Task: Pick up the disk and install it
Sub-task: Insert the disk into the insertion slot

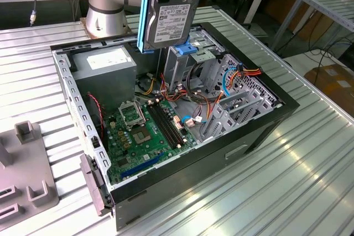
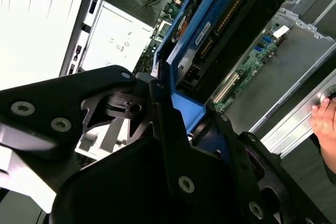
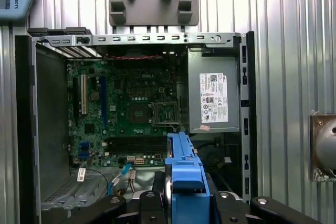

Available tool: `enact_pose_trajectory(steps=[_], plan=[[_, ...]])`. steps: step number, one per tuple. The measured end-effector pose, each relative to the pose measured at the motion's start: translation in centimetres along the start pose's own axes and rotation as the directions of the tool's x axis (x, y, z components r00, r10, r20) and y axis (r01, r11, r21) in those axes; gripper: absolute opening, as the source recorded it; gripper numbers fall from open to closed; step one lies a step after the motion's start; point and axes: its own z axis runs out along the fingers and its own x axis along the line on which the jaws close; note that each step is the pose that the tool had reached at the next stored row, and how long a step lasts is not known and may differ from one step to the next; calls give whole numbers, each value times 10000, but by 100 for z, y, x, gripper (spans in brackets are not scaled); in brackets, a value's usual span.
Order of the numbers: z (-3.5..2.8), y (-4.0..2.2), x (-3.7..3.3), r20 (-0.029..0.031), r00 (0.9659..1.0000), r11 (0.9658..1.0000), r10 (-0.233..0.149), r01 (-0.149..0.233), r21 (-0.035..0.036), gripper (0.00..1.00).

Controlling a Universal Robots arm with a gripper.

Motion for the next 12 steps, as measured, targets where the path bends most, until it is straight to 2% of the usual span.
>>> enact_pose_trajectory(steps=[12], plan=[[9,-22,101,1,10000,10000,0,0,0,37]])
